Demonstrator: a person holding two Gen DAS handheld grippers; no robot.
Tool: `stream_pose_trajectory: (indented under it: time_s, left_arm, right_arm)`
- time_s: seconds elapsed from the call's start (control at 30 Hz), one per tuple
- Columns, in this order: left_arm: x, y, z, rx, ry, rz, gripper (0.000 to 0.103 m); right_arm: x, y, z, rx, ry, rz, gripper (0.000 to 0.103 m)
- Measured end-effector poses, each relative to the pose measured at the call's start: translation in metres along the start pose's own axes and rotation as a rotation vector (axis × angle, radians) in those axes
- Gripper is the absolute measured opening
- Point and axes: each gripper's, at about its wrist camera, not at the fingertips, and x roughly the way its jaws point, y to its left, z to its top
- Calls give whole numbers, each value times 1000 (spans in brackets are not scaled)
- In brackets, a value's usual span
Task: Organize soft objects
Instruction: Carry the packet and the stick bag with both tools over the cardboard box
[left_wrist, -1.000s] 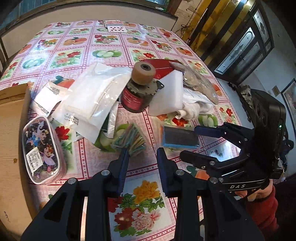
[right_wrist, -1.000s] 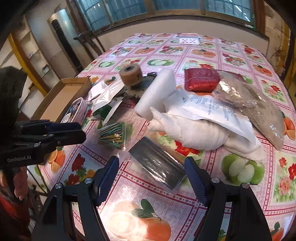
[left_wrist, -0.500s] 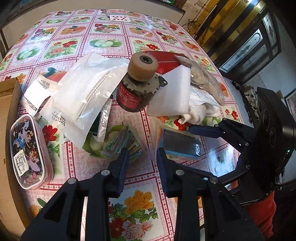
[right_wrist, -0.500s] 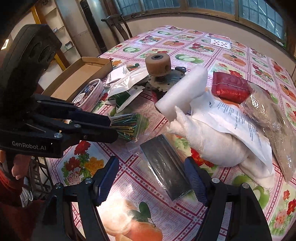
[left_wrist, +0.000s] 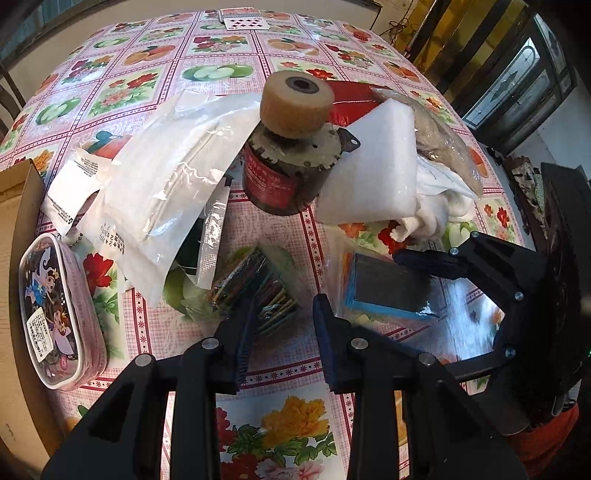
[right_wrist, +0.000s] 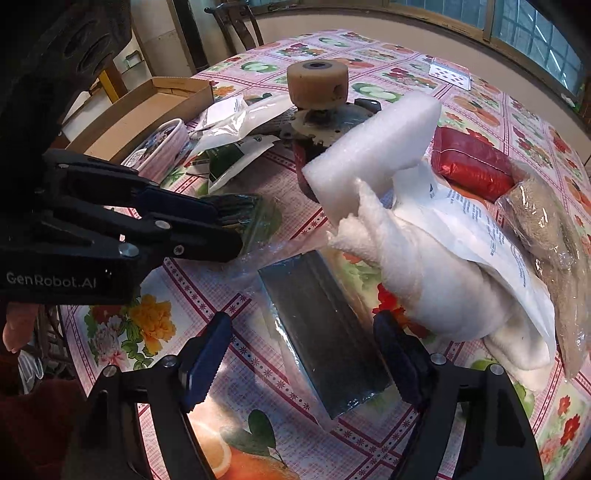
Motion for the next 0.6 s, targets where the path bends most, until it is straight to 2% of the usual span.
stream_pose_trajectory:
  time_s: [0.03, 0.07, 0.13, 0.17, 0.27, 0.33, 0.4, 0.53, 0.6]
  left_arm:
    - [0, 0, 0, 1, 4, 8, 20]
    - [1, 2, 1, -6, 13, 4, 5]
    - [-2, 7, 2, -18, 27, -20, 4]
    - [-6, 6, 1, -10, 19, -9, 4]
    - [-18, 11, 0, -30, -6, -45, 4]
    - [-22, 15, 0, -47, -28, -45, 9]
    - [-19, 16, 0, -44, -25, -30, 22]
    - [-10, 21, 2, -56, -1, -39, 24]
    - [-9, 22, 3, -54, 4, -55, 40]
  right_arm:
    - [0, 2, 0, -3, 1, -30, 69]
    - [-1, 1, 0, 12, -2, -45, 57]
    - [-3, -7, 1, 79, -2, -27, 51]
    - [-4, -11, 1, 100, 1, -17, 48]
    - [-4, -13, 3, 100, 9, -19, 47]
    - [-4, -11, 3, 87, 3, -26, 47]
    - [-3, -12, 4, 90, -10, -20, 48]
    - [-2, -9, 4, 78, -13, -31, 50]
    - [-1, -7, 5, 70, -9, -37, 50]
